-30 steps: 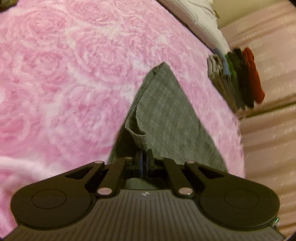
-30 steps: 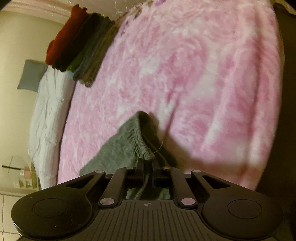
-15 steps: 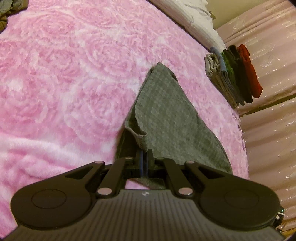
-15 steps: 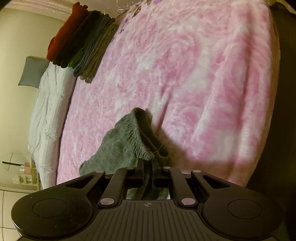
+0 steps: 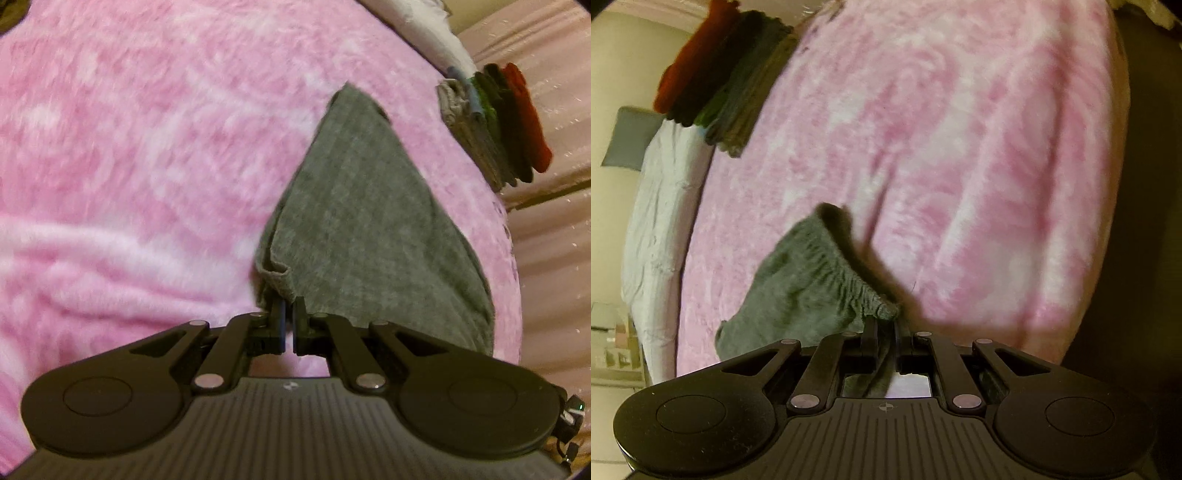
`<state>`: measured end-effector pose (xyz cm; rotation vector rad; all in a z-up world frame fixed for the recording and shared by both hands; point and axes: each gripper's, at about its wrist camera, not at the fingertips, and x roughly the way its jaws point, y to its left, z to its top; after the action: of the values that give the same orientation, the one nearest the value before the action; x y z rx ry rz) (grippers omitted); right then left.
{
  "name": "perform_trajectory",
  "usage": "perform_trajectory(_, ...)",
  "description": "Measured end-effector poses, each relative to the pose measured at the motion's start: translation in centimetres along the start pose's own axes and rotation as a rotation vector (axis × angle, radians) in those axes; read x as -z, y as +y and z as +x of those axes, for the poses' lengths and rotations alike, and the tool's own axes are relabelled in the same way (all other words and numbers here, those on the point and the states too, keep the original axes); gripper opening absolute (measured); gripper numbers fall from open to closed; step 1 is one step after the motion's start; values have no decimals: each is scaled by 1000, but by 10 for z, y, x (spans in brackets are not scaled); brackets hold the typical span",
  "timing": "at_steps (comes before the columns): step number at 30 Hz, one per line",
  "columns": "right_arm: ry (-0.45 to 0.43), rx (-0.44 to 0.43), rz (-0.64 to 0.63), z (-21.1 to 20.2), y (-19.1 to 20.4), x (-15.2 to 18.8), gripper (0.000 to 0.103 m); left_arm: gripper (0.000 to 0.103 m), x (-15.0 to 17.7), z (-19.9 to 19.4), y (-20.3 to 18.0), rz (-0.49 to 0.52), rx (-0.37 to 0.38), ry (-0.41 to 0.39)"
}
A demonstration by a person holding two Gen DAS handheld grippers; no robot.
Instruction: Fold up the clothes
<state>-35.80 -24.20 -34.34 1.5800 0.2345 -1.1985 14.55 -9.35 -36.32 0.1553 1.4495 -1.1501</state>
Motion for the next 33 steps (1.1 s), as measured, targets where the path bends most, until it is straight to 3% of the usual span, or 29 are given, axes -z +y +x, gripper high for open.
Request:
perform_trajectory(2,-5,-22,25,-2,-3,0,12,4,-1,1,2,-32,3,0)
perform_trajectory(3,-10,-31,35,-4,-4,1,24,7,-2,-1,4,-60,14,0)
perform_trajectory(4,-18,-37,45,-7,-5,2,51,15,-3,-3,6,-91,26,-2)
perform_trajectory(5,-30,-42,51,-10,-6,2,62,21,-3,-6,8,-126,39,-7)
perform_trajectory(6,-41,-56,50,-13,-6,3,62,27,-3,-9,10,-162,52,-13)
perform_trajectory(9,-36,-89,52,-13,-7,5,62,31,-1,-10,17,-263,85,-13)
perform_trajectory(15,-41,-105,48,4,-6,4,61,27,-2,5,19,-319,79,-34)
perform_trajectory(16,-46,-105,40,7,-5,3,56,21,-3,8,18,-319,76,-36)
perform_trajectory(17,-48,-100,36,11,-4,1,40,13,-4,11,18,-317,71,-35)
perform_trajectory(19,-45,-89,37,18,-3,-2,24,6,-5,14,16,-300,64,-37)
perform_trajectory(21,-48,-79,27,21,-3,-3,18,5,-5,14,14,-277,57,-41)
perform_trajectory(26,-53,-52,-112,11,19,-11,15,4,5,0,3,-267,47,-67)
perform_trajectory(33,-25,-42,-398,-7,67,-63,15,4,63,-3,-30,-411,65,-24)
